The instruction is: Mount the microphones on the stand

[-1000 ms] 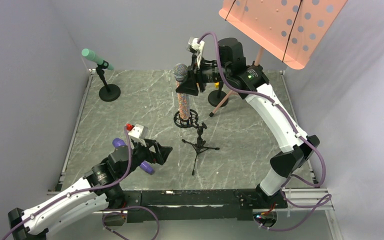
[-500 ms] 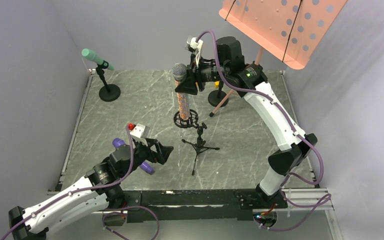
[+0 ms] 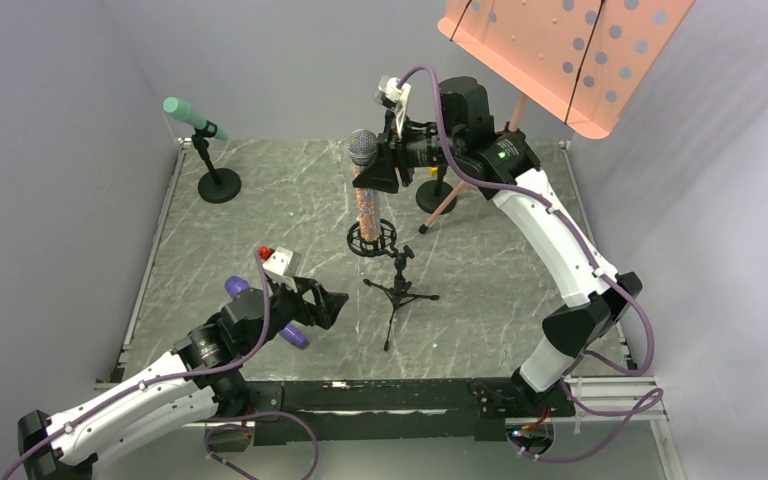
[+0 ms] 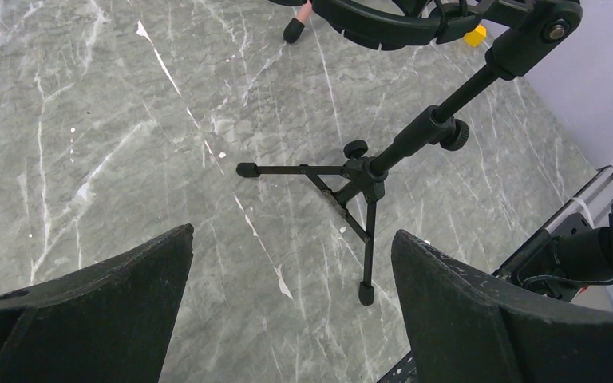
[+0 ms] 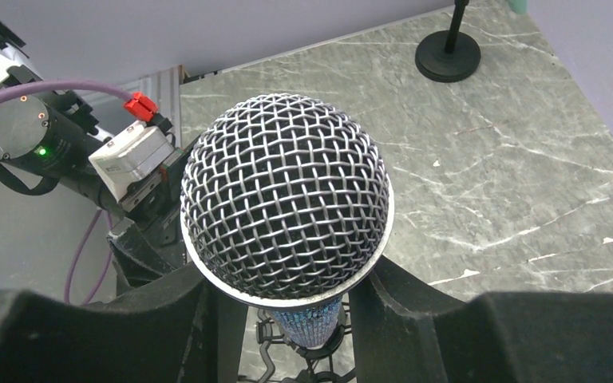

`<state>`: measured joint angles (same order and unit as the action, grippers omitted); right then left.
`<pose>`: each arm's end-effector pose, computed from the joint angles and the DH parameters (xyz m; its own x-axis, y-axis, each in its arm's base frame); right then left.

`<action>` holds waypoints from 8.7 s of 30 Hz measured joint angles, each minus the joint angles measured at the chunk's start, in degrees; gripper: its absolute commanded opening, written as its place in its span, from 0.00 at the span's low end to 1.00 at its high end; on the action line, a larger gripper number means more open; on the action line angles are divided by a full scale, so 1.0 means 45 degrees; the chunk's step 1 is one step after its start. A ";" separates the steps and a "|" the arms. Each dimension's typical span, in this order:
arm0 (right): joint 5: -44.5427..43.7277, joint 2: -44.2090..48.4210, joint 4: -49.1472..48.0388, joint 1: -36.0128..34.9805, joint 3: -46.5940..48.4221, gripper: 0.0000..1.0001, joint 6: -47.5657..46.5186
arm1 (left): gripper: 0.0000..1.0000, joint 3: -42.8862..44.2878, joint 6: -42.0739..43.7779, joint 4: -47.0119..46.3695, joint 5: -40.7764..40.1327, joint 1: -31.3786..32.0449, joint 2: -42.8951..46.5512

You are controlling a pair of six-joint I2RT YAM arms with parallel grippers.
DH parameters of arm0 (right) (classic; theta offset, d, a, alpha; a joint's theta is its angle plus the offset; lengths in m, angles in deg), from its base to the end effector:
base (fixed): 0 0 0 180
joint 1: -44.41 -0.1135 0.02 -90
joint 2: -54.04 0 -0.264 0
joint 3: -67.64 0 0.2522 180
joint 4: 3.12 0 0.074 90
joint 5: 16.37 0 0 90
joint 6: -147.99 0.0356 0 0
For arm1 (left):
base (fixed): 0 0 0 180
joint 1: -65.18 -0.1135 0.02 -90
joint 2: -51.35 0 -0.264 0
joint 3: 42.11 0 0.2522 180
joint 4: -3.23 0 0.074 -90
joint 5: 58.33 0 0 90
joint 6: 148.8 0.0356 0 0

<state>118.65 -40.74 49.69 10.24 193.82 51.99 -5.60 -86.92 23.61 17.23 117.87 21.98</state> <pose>0.2751 0.2172 0.4718 -0.2019 -0.2264 -0.9529 -0.9683 0.1924 0.1595 0.0954 -0.1106 0.2495 -0.4161 -0.2070 -0.8854 0.4841 0.7738 -0.4084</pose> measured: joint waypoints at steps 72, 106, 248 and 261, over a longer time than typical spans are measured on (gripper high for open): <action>0.0782 0.0622 -0.1044 -0.0476 -0.6008 0.88 -0.2929 | 0.99 -0.0301 0.0238 -0.0981 0.0563 -0.0359 0.0029; 0.1627 0.1666 0.1501 0.1404 -0.5668 1.00 -0.3473 | 0.95 -0.0437 0.0107 -0.3915 0.4580 -0.0359 -0.1851; 0.6955 0.7912 -0.1030 0.6917 -1.4324 1.00 -0.6105 | 0.84 0.8145 0.5659 -1.0652 0.8791 -1.1681 -1.6310; 0.6620 0.7907 -0.1030 0.6921 -1.4324 1.00 -0.6139 | 0.92 0.6397 0.5445 -0.9661 0.8456 -1.1676 -1.3624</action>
<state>148.44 -5.16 45.06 41.38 129.37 24.36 23.18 -62.42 -19.87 55.29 65.32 -39.33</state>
